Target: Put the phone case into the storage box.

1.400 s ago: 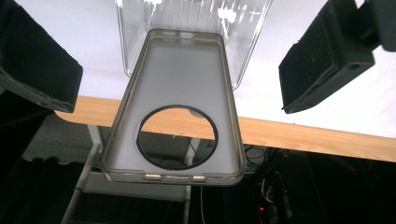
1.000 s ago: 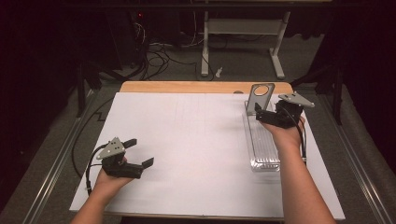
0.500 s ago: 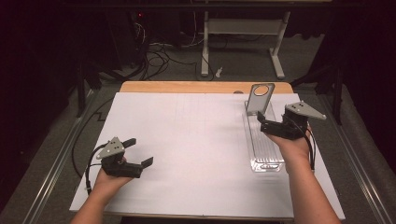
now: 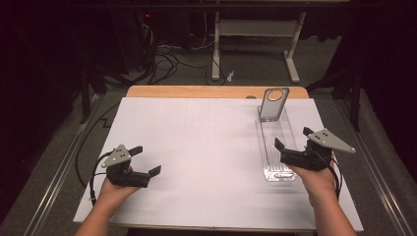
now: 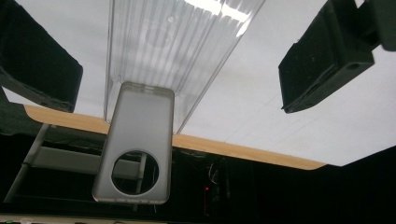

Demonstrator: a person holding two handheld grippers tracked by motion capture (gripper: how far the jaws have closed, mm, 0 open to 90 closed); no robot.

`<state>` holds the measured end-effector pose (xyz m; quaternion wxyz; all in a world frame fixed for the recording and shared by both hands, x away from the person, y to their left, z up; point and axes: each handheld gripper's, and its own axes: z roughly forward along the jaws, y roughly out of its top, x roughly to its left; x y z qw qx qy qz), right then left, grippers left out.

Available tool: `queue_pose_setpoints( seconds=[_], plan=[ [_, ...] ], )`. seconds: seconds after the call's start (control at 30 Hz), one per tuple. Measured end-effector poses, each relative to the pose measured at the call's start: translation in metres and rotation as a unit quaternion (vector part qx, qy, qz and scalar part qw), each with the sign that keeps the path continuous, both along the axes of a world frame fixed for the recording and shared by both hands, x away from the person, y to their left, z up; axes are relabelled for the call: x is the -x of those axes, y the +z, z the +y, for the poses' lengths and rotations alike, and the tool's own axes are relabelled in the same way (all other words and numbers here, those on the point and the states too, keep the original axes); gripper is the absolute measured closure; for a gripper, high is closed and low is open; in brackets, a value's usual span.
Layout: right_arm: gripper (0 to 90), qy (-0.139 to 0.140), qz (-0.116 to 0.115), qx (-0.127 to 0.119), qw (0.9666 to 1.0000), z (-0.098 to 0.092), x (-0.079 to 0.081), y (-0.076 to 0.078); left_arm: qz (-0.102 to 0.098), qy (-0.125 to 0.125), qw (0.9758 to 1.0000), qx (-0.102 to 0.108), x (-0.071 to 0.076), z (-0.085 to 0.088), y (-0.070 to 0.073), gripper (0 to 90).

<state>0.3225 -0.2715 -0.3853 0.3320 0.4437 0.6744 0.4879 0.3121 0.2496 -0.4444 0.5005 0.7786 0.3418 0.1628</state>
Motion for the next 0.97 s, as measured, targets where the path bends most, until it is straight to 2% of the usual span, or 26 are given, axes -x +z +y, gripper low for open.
queue_pose_setpoints(
  seconds=[0.33,0.4,0.47,0.57,0.67,0.97],
  plan=[
    [0.3,0.019,-0.014,-0.001,0.9997,-0.014,0.035,-0.033,0.005,0.007,1.0,0.002,0.0,0.003,-0.001,0.3],
    [0.3,0.023,-0.017,0.002,0.9996,-0.016,0.039,-0.038,0.006,0.011,0.9999,0.009,0.002,0.005,0.0,0.3],
    [0.3,0.022,-0.022,-0.005,0.9995,-0.02,0.044,-0.042,0.007,0.014,0.9998,0.012,0.004,0.006,0.001,0.2],
    [0.3,0.024,-0.03,-0.002,0.9993,-0.023,0.05,-0.043,0.008,0.017,0.9998,0.011,0.003,0.005,0.001,0.2],
    [0.3,0.026,-0.03,-0.022,0.9989,-0.024,0.051,-0.042,0.014,0.017,0.9998,0.004,0.001,0.002,-0.001,0.3],
    [0.3,0.032,-0.032,-0.023,0.9987,-0.022,0.054,-0.042,0.017,0.014,0.9998,0.001,0.003,-0.003,-0.001,0.2]
  ],
)
